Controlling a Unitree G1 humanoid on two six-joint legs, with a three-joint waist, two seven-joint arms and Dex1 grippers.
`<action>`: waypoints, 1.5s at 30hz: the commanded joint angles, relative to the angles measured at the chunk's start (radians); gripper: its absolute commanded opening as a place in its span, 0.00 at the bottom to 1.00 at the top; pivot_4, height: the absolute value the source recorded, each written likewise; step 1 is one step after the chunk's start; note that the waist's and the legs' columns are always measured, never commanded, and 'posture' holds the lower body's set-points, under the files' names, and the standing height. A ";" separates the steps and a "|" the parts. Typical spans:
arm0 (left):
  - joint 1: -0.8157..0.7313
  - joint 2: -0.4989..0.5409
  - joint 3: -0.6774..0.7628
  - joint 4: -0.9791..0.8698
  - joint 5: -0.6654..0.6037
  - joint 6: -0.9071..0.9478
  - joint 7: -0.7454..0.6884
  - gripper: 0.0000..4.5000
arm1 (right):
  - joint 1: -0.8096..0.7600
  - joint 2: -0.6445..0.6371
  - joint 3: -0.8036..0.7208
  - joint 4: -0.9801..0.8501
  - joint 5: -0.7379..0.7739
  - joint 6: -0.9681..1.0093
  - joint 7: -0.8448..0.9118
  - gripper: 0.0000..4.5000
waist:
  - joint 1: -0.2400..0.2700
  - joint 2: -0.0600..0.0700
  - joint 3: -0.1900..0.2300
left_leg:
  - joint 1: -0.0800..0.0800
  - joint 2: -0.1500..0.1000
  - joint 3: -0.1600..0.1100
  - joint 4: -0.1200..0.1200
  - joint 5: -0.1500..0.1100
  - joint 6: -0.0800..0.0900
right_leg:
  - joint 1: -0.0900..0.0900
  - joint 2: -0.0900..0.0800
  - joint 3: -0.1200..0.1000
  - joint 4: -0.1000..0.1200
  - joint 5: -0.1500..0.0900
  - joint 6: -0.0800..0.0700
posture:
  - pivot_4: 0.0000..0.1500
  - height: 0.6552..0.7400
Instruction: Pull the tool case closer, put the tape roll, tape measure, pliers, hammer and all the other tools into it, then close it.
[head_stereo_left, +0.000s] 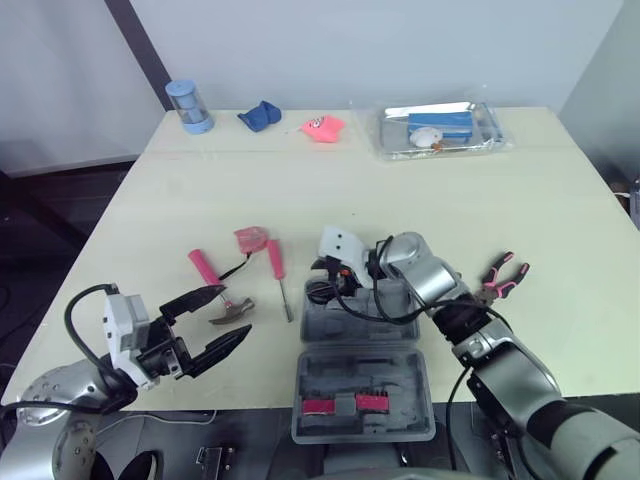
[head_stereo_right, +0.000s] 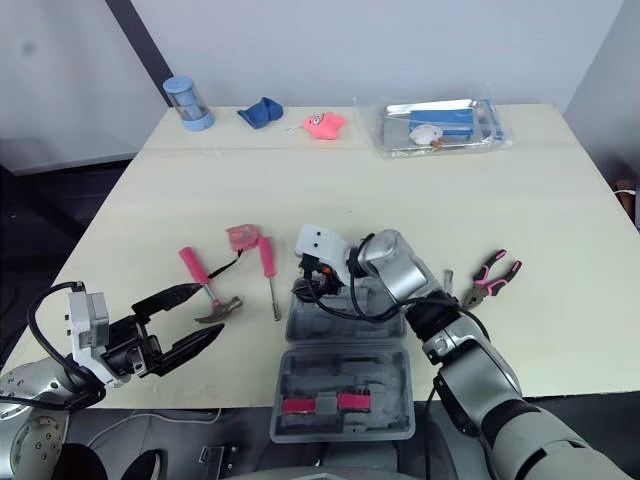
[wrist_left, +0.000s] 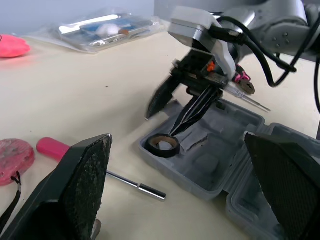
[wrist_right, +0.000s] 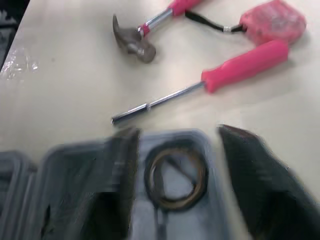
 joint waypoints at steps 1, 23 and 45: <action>-0.002 0.015 0.023 0.004 -0.007 -0.011 -0.007 1.00 | -0.008 0.014 -0.020 0.005 0.019 -0.062 -0.042 0.38 | 0.000 0.000 0.000 | 0.000 0.000 0.000 0.000 0.000 0.000 | 0.000 0.000 0.000 0.000 0.000 0.000 | 1.00 1.00; 0.003 0.039 0.028 0.007 -0.010 -0.001 -0.013 1.00 | 0.017 0.047 0.032 0.182 -0.014 -0.211 -0.090 0.38 | 0.002 0.000 0.000 | 0.000 0.000 0.000 0.000 0.000 0.000 | 0.000 0.000 0.000 0.000 0.000 0.000 | 1.00 1.00; -0.021 0.034 0.029 0.030 -0.010 0.002 0.017 1.00 | 0.101 -0.002 -0.111 -0.164 0.179 -0.129 -0.027 0.38 | 0.005 0.000 0.000 | 0.001 0.000 0.000 0.000 0.000 0.000 | 0.001 0.000 0.000 0.000 0.000 0.000 | 1.00 1.00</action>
